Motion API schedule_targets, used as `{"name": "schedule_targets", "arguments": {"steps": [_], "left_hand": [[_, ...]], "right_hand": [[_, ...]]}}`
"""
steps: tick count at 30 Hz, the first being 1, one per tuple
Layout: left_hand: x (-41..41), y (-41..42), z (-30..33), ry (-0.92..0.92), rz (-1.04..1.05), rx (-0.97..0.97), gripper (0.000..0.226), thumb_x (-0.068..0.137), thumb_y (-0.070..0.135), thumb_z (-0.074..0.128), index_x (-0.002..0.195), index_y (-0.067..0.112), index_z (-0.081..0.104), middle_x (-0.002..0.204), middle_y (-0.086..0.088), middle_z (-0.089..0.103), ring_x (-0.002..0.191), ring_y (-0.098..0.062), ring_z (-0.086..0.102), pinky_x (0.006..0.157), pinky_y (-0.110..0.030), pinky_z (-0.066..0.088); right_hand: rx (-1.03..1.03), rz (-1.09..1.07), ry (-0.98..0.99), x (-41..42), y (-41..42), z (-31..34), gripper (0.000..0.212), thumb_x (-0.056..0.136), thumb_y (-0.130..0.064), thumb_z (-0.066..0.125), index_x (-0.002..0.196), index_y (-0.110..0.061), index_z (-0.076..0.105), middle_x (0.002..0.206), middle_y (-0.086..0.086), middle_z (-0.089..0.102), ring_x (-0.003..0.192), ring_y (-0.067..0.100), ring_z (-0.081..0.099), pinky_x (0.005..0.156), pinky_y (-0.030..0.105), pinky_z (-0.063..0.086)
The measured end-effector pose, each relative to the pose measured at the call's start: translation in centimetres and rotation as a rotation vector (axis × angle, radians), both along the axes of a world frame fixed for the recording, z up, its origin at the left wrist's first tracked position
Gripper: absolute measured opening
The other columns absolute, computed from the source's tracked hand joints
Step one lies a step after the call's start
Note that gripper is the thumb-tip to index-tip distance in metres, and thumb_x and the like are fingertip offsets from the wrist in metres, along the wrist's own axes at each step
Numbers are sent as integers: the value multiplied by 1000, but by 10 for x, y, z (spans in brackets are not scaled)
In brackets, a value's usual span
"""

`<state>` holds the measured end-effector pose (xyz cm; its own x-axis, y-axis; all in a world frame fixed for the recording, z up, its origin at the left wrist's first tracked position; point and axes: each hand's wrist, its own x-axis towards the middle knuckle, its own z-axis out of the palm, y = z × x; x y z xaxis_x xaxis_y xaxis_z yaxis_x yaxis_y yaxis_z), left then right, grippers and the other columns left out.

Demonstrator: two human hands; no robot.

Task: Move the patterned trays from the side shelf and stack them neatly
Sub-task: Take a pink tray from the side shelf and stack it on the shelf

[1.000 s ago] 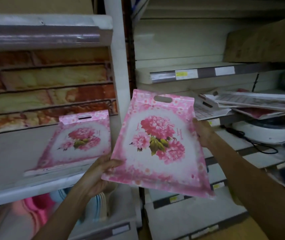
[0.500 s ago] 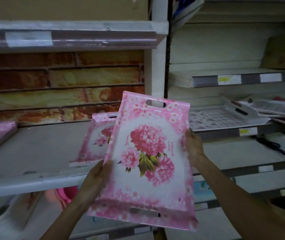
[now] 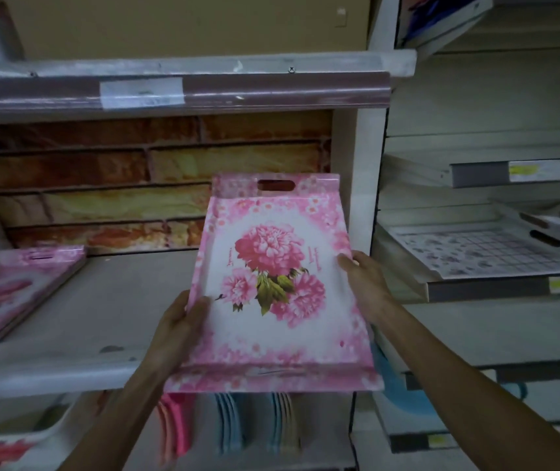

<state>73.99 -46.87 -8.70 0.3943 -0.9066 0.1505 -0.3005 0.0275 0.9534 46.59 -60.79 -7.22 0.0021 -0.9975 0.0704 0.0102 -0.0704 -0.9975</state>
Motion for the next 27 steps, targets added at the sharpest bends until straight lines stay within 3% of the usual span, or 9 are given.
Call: {"name": "schedule_targets", "arguments": {"steps": [2, 5, 8, 12, 15, 18, 23, 27], "left_hand": [[11, -16, 5, -13, 32, -11, 25, 98, 31, 50, 110, 12, 61, 90, -3, 70, 74, -20, 64, 63, -32, 52], [25, -39, 11, -22, 58, -15, 26, 99, 28, 49, 110, 8, 61, 86, -2, 67, 69, -17, 59, 59, -28, 47], [37, -59, 16, -39, 61, -1, 25, 98, 26, 50, 113, 9, 60, 96, -7, 68, 73, -16, 61, 58, -26, 46], [48, -82, 13, -112, 34, 33, 34, 97, 23, 51, 126, 4, 52, 111, -15, 64, 84, -26, 60, 63, -29, 47], [50, -94, 4, -164, 32, 69, 33, 98, 20, 49, 127, 3, 51, 110, -15, 63, 84, -26, 59, 63, -28, 46], [53, -104, -8, -206, 26, 107, 35, 98, 19, 47, 128, 3, 53, 117, -17, 64, 90, -28, 59, 74, -31, 45], [62, -115, -29, -309, 19, 222, 36, 97, 20, 49, 126, 3, 57, 121, -20, 65, 104, -35, 62, 90, -40, 49], [59, -123, -38, -357, 19, 258, 35, 96, 18, 49, 126, 2, 59, 121, -21, 64, 108, -37, 61, 91, -37, 46]], "right_hand": [[-6, 69, -28, 7, 1, 0, 9, 96, -20, 57, 101, -20, 65, 114, 12, 69, 104, 30, 66, 96, 47, 52], [-12, 171, -59, 14, 1, 3, 28, 95, -7, 57, 121, -17, 60, 112, 1, 70, 97, 20, 69, 82, 36, 58], [-55, 249, 36, 19, -7, 1, 51, 92, -2, 59, 138, -21, 51, 127, -2, 65, 114, 19, 63, 98, 41, 52], [-39, 199, 73, 28, -15, -3, 56, 92, 2, 56, 142, -22, 49, 134, 1, 61, 119, 21, 60, 103, 43, 48], [-4, 159, 156, 32, -17, -10, 51, 94, 1, 52, 142, -17, 47, 128, 2, 62, 106, 19, 62, 82, 24, 54], [21, 128, 200, 35, -18, -19, 50, 93, 3, 50, 140, -14, 49, 117, 2, 61, 94, 16, 61, 60, 9, 51], [51, 109, 256, 39, -22, -32, 51, 89, 5, 49, 137, -14, 53, 120, 3, 62, 100, 17, 58, 75, 15, 49], [93, 97, 266, 36, -25, -40, 50, 89, 8, 48, 135, -10, 54, 119, 3, 61, 99, 16, 56, 54, 3, 43]]}}
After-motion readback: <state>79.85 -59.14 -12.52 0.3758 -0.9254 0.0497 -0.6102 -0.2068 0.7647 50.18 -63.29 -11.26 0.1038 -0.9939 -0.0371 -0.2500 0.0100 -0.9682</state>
